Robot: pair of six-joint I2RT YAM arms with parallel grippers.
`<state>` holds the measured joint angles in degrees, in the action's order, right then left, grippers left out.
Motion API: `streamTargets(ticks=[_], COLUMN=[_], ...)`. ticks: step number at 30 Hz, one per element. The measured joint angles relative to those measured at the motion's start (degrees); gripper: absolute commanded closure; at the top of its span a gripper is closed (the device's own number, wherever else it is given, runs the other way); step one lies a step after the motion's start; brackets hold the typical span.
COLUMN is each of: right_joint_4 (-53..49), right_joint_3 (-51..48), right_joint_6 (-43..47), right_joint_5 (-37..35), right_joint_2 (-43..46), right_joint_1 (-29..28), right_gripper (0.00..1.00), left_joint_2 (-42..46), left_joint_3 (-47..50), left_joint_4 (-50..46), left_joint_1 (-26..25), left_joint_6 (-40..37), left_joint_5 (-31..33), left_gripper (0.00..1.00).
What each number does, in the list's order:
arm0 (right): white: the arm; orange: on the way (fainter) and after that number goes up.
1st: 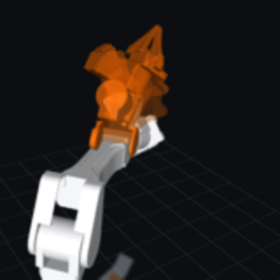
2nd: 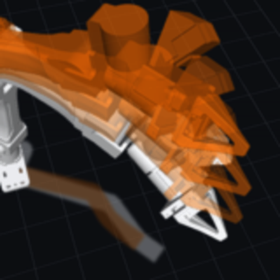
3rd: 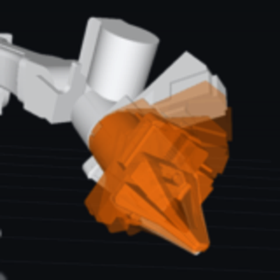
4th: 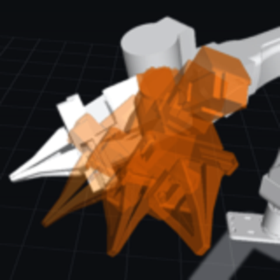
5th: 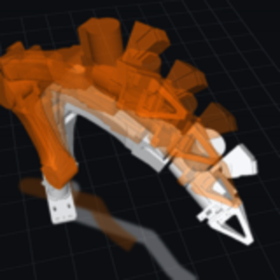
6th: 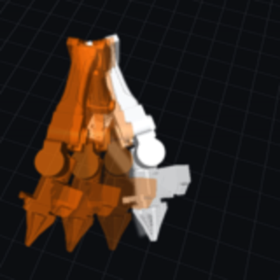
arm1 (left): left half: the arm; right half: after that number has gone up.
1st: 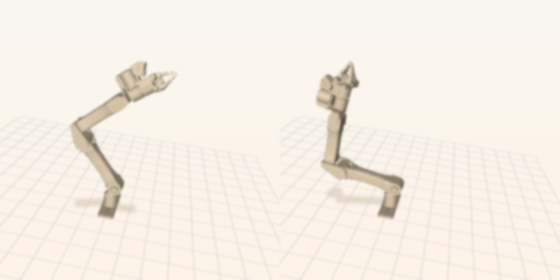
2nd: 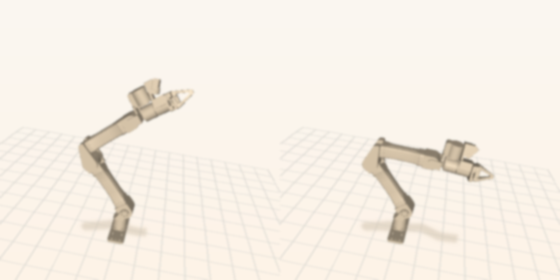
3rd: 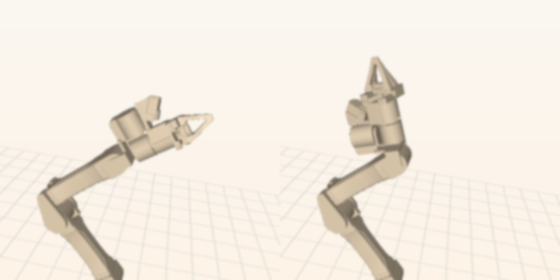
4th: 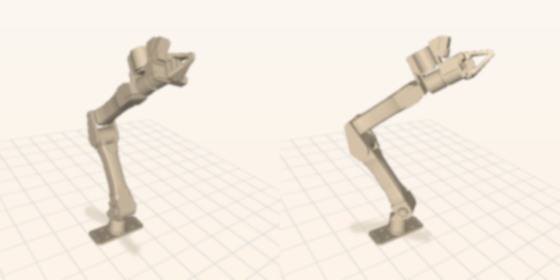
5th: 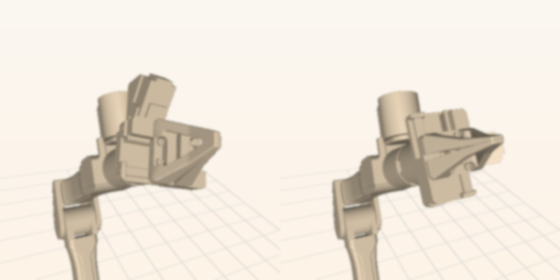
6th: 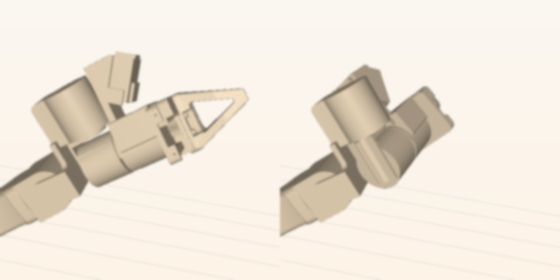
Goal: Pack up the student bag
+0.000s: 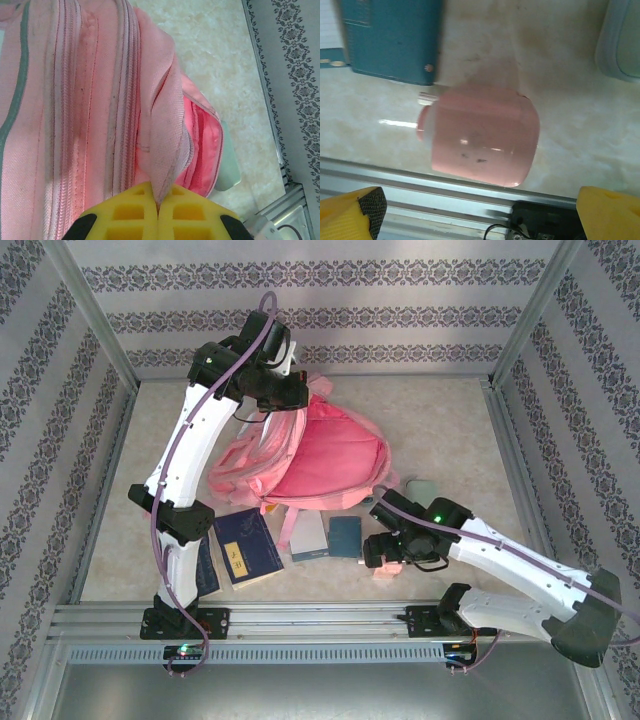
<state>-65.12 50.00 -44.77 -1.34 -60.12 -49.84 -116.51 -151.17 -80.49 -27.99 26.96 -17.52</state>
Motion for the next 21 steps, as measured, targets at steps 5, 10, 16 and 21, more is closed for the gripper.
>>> streamTargets(ticks=[5,10,16,21], right_joint_4=[1.38,4.57,7.58,9.68], right_joint_3=[-1.49,-4.24,-7.87,-9.81], right_joint_6=[-1.88,-1.79,-0.26,0.85], right_joint_5=[-1.29,-1.18,-0.17,1.75], right_joint_2=[-2.19,-2.95,-3.3,-2.91], right_joint_1=[-0.68,-0.68,-0.5,0.98], right_gripper=[0.02,0.02,0.07,0.03], left_joint_2=[0.0,0.0,0.0,0.09], left_joint_3=[0.57,1.11,2.27,2.67], left_joint_4=[0.2,0.37,0.52,1.18], left_joint_1=[0.0,0.0,0.0,0.0], left_joint_6=[0.02,0.0,0.0,0.0], left_joint_5=[-1.09,-1.38,-1.57,-1.57], left_gripper=[1.0,1.0,1.0,1.0])
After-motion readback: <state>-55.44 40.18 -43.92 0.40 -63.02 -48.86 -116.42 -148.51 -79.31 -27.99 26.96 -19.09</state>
